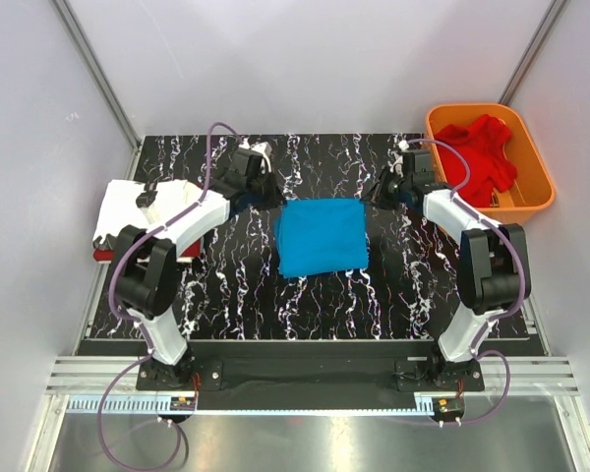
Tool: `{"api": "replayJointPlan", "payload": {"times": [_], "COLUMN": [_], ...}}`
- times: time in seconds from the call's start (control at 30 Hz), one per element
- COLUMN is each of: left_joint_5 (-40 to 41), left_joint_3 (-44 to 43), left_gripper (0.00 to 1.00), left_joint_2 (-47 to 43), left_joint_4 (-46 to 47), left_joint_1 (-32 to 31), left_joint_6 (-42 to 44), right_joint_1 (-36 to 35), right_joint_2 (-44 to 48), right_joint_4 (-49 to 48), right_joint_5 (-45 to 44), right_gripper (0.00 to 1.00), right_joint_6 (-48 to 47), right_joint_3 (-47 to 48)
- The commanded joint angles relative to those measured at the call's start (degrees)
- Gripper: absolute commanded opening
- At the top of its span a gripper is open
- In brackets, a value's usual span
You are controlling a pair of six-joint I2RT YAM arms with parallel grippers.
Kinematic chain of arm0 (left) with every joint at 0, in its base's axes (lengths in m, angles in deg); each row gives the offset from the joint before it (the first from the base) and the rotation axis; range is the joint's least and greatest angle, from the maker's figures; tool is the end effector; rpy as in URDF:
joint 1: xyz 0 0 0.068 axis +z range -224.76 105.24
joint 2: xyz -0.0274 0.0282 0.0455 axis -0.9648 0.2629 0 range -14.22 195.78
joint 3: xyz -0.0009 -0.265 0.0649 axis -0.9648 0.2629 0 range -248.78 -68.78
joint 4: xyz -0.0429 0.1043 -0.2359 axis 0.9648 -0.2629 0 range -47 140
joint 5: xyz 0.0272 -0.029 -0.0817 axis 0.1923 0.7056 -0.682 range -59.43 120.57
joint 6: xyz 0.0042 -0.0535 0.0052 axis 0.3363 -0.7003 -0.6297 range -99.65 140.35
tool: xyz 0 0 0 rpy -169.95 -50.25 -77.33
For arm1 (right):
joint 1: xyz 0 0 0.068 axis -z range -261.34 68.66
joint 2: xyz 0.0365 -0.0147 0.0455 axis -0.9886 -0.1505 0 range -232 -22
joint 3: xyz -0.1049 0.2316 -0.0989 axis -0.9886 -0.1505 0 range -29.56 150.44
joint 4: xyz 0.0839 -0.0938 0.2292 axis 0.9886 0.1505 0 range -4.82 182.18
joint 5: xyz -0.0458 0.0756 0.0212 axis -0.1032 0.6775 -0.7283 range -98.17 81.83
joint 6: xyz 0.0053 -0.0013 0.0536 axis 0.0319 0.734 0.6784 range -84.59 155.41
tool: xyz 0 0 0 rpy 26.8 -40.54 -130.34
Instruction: Fold and stack the t-shirts
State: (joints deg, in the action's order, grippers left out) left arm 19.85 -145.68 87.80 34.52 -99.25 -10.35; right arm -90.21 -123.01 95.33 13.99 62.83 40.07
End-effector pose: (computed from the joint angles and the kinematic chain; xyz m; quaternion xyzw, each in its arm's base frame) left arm 0.3658 -0.1740 0.2511 -0.0100 0.9053 -0.2679 0.3294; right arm 0.3842 0.0734 0.2254 0.0665 0.8959 0.2919 0.3283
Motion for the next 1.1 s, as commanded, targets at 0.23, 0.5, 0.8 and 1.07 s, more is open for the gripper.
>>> {"api": "replayJointPlan", "payload": {"times": [0.23, 0.5, 0.8, 1.07], "left_joint_5": [4.0, 5.0, 7.0, 8.0], "left_joint_3": [5.3, 3.1, 8.6, 18.3], "left_gripper": [0.00, 0.35, 0.69, 0.77], "left_joint_2": [-0.9, 6.2, 1.1, -9.4], "left_joint_4": [2.1, 2.8, 3.4, 5.0], "left_joint_1": [1.7, 3.5, 3.6, 3.6], "left_joint_6": [-2.3, -2.4, -1.9, -1.5], "right_joint_1": [-1.8, -1.9, -1.9, -4.2], "right_joint_2": [-8.2, -15.0, -7.0, -6.4], "right_joint_4": [2.9, 4.8, 2.6, -0.6], "right_joint_5": [1.7, -0.6, -1.9, -1.8], "right_gripper": [0.00, 0.45, 0.73, 0.72], "right_joint_6": [-1.5, -1.8, -4.2, -3.5], "right_joint_3": [10.4, 16.0, 5.4, -2.7]}}
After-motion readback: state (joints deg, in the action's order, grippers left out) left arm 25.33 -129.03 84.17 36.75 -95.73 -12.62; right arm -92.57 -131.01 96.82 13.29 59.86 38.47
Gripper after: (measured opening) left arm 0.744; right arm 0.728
